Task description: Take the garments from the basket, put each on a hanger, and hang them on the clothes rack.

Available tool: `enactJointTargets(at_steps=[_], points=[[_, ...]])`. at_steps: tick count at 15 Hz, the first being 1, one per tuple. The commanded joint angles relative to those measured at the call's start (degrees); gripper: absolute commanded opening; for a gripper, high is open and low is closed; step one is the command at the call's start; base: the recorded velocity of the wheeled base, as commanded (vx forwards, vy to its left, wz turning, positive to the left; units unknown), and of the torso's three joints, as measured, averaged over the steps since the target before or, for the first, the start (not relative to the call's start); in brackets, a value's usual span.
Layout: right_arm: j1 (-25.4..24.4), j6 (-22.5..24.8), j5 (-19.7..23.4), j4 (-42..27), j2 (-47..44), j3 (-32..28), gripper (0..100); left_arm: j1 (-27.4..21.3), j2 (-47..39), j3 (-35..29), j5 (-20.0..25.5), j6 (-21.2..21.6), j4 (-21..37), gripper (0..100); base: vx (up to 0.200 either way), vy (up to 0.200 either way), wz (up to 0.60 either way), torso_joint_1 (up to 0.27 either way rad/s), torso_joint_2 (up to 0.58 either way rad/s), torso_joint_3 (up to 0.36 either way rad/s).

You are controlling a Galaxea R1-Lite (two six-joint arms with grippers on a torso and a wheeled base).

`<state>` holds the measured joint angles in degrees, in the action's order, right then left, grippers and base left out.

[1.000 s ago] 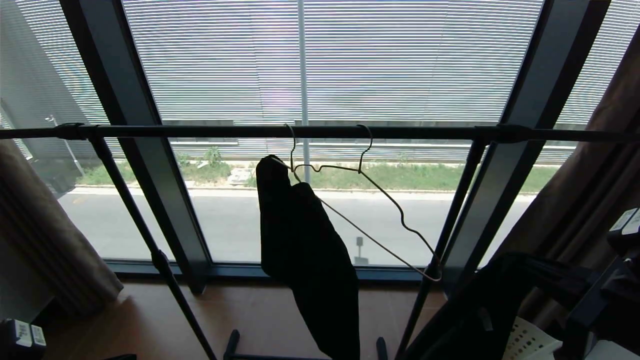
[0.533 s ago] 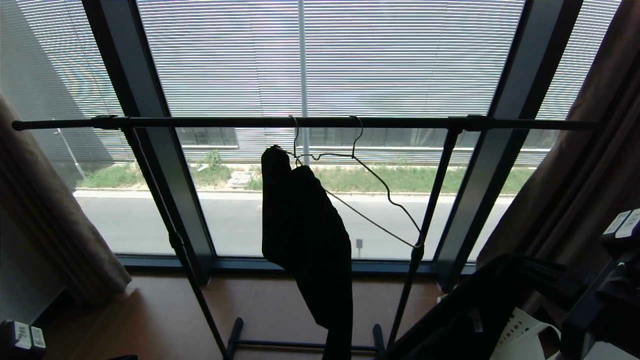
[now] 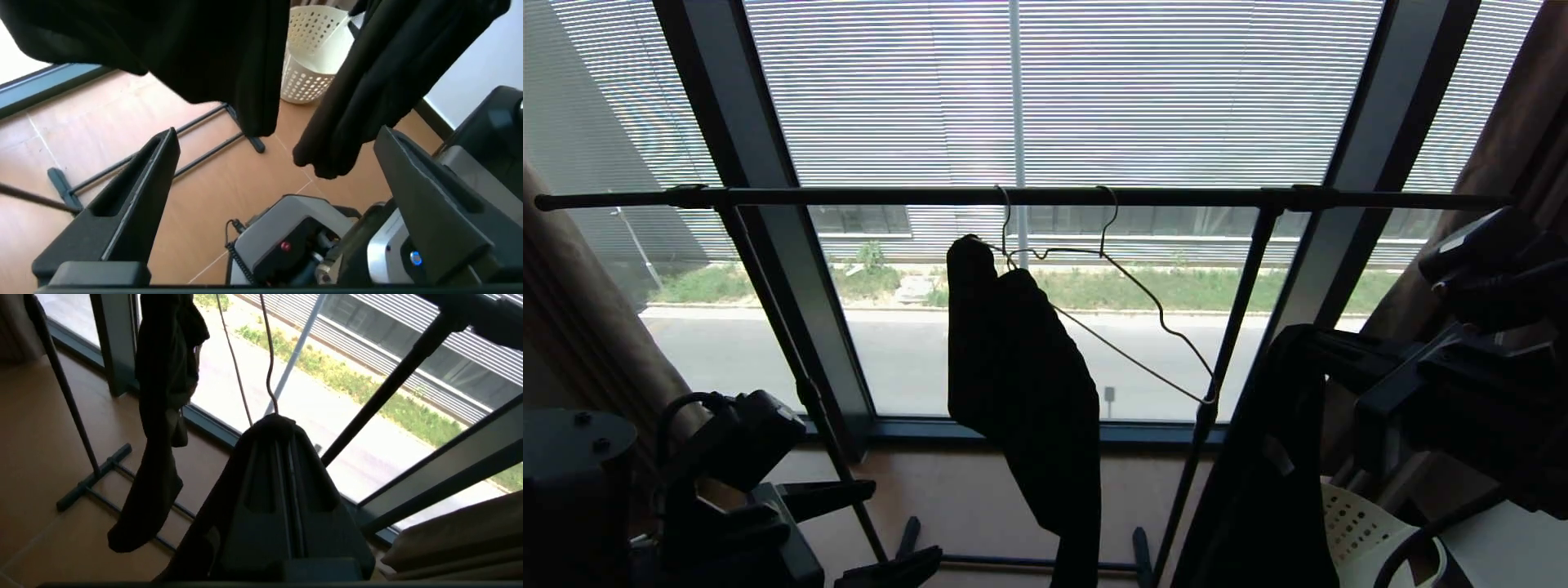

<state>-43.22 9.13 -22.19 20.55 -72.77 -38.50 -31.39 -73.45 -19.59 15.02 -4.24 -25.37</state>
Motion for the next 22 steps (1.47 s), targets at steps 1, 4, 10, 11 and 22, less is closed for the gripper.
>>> enactJointTargets(at_steps=[1,4,10,11,22], points=[[-0.11,-0.43,-0.05,0.19,-2.29,-0.53,0,-5.52,-15.32,-7.22,-1.57,-2.35,-6.01,100,0.000,0.000,0.00,0.000,0.00,0.000],[-0.29,-1.04,-2.60,0.10,-4.67,-2.81,0,-10.27,-20.95,-15.48,-5.35,-4.99,-6.10,100,0.000,0.000,0.00,0.000,0.00,0.000],[-3.81,-2.45,-9.28,0.72,-10.38,-7.73,0,-15.63,-30.70,-27.34,-8.51,-7.01,-6.10,100,0.000,0.000,0.00,0.000,0.00,0.000],[-4.07,-2.45,-9.54,0.72,-10.91,-8.00,0,-15.81,-33.60,-29.80,-9.83,-7.54,-6.10,100,0.000,0.000,0.00,0.000,0.00,0.000],[-7.85,-5.53,-11.74,1.07,-10.73,-8.96,0,-16.60,-43.97,-39.47,-12.91,-7.89,-5.74,100,0.000,0.000,0.00,0.000,0.00,0.000]])
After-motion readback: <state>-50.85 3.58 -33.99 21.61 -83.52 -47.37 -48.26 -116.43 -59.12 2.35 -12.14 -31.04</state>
